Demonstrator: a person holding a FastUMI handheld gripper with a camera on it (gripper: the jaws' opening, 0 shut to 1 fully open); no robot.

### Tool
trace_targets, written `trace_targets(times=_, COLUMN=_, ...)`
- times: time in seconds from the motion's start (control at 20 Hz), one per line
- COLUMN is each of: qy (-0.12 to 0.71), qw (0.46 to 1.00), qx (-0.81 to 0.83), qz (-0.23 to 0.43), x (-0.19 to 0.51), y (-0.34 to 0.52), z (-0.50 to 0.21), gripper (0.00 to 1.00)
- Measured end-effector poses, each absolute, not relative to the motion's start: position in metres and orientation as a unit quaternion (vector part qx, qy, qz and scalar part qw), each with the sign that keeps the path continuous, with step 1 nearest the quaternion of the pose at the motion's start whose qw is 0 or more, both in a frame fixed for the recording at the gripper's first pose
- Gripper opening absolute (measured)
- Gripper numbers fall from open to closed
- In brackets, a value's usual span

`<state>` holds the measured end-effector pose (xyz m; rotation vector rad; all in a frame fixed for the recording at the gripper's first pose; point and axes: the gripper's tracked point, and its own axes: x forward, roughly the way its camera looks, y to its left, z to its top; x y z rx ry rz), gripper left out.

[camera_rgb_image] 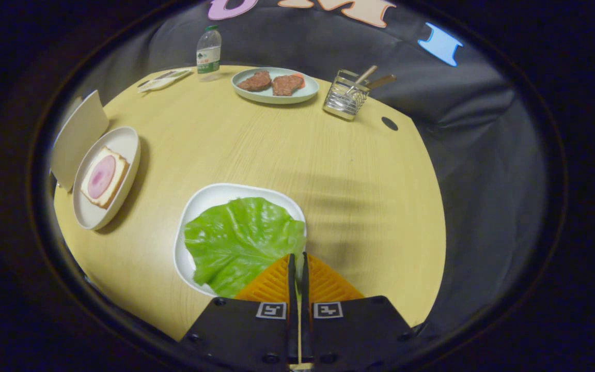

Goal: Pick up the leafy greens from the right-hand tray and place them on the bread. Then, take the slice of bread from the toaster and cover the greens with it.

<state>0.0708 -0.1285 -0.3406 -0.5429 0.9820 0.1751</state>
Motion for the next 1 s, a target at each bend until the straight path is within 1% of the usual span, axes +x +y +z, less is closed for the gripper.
trace_targets(times=0.15, qy=0.453, qw=0.844, qx=-0.276, qz=0.082, x=0.072, y=-0.128, z=-0.337, gripper=0.05)
trace_targets(times=0.5, qy=0.453, qw=0.857, qx=-0.227, qz=0.094, x=0.062, y=-0.104, z=-0.315, gripper=0.05)
trace_targets(times=0.6, qy=0.453, qw=0.862, qx=-0.197, qz=0.113, x=0.055, y=-0.084, z=-0.3, gripper=0.05)
trace_targets(times=0.75, qy=0.454, qw=0.866, qx=-0.133, qz=0.166, x=0.041, y=-0.034, z=-0.274, gripper=0.05)
trace_targets(times=1.0, qy=0.471, qw=0.849, qx=-0.009, qz=0.24, x=0.015, y=0.056, z=-0.244, gripper=0.05)
